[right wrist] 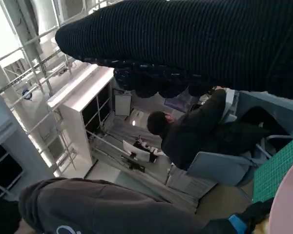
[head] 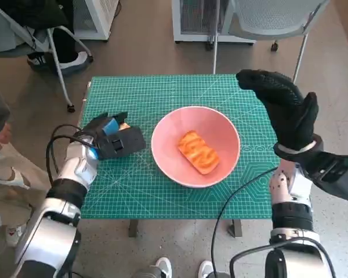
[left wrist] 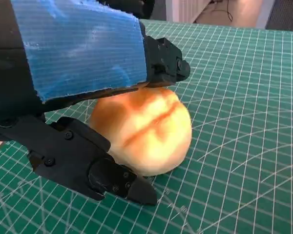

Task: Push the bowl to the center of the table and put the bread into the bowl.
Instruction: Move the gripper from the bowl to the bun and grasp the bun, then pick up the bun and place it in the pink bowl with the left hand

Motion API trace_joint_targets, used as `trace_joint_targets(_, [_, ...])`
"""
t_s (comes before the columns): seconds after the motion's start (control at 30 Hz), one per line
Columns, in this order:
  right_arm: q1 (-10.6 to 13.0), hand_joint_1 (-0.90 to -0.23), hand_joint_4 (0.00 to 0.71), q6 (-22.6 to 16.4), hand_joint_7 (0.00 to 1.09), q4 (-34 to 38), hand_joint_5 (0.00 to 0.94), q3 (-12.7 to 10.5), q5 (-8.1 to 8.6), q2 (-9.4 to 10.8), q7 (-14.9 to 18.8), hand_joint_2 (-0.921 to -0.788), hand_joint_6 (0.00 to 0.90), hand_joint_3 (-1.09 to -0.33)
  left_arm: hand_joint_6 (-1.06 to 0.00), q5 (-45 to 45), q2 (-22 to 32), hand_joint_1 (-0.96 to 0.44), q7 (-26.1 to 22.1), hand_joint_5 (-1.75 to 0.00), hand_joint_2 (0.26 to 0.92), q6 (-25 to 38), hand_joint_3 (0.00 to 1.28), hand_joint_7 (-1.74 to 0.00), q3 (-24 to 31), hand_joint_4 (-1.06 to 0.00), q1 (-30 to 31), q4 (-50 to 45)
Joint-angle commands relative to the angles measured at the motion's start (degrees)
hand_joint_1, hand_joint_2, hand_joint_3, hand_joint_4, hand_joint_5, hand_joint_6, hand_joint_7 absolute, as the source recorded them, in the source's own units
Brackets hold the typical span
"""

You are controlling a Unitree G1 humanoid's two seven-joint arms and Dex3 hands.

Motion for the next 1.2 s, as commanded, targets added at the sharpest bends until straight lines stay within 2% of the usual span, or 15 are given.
trace_joint_targets(0.03, [0.85,-0.614,0.124,0.58,0.49,0.15,0.0,0.04,0.0,-0.08,0.5,-0.921,-0.001,-0.72,-0.55,0.93,-0.77,0.01,1.84,-0.13,0.896,-1.37,0.08,-0.14,-1.75,-0.48,-1.09,2.27])
trace_joint_targets(0.07, [0.89,-0.614,0.124,0.53,0.49,0.12,0.0,0.04,-0.01,-0.07,0.5,-0.921,-0.001,-0.72,-0.57,1.19,-0.72,0.02,2.23,-0.14,0.901,-1.61,0.09,-0.15,-2.15,-0.51,-1.09,2.56])
trace_joint_targets(0.1, [0.99,-0.615,0.124,0.49,0.49,-0.01,0.0,0.05,0.0,-0.05,0.51,-0.921,-0.001,-0.72,-0.52,1.55,-0.63,0.01,2.74,-0.57,0.908,-1.91,0.12,-0.54,-2.65,-0.55,-1.02,2.83])
trace_joint_targets(0.13, [1.06,-0.615,0.124,0.46,0.49,-0.11,0.0,0.05,0.01,-0.05,0.52,-0.921,-0.001,-0.719,-0.53,1.78,-0.56,0.01,3.13,-0.86,0.913,-2.16,0.13,-0.74,-3.05,-0.58,-1.0,3.07])
trace_joint_targets(0.23, [1.16,-0.615,0.125,0.47,0.49,-0.28,0.001,0.05,0.04,-0.07,0.54,-0.921,-0.001,-0.718,-0.55,2.1,-0.4,0.01,3.96,-1.19,0.918,-2.67,0.13,-0.98,-3.94,-0.62,-1.02,3.52])
trace_joint_targets(0.3, [1.21,-0.615,0.125,0.51,0.49,-0.38,0.001,0.03,0.07,-0.11,0.55,-0.921,-0.001,-0.717,-0.59,2.43,-0.3,0.0,4.52,-1.28,0.907,-3.0,0.14,-1.0,-4.49,-0.64,-1.03,3.75])
trace_joint_targets(0.4, [1.31,-0.615,0.125,0.63,0.49,-0.56,0.001,0.02,0.14,-0.11,0.58,-0.921,-0.001,-0.717,-0.62,3.01,-0.07,0.0,5.25,-1.34,0.9,-3.4,0.14,-1.01,-5.26,-0.64,-0.9,3.83])
trace_joint_targets(0.73, [2.02,-0.614,0.126,1.05,0.49,-1.43,0.001,0.03,0.44,0.19,0.64,-0.921,-0.001,-0.716,-0.58,3.84,0.66,0.0,5.91,-1.34,0.92,-2.88,0.13,-1.11,-6.97,-0.62,-0.81,2.9])
trace_joint_targets(1.17, [2.5,-0.612,0.128,1.51,0.49,-2.47,0.002,0.25,0.33,0.27,0.51,-0.921,-0.001,-0.719,-0.58,2.86,3.86,0.0,2.78,-1.34,0.92,-1.09,0.13,-1.12,-5.59,-0.62,0.24,-5.93])
trace_joint_targets(1.2, [2.49,-0.612,0.128,1.53,0.49,-2.36,0.002,0.21,0.33,0.21,0.53,-0.921,-0.001,-0.719,-0.58,2.55,5.0,0.0,2.14,-1.34,0.92,-0.79,0.13,-1.12,-4.88,-0.62,0.85,-9.23])
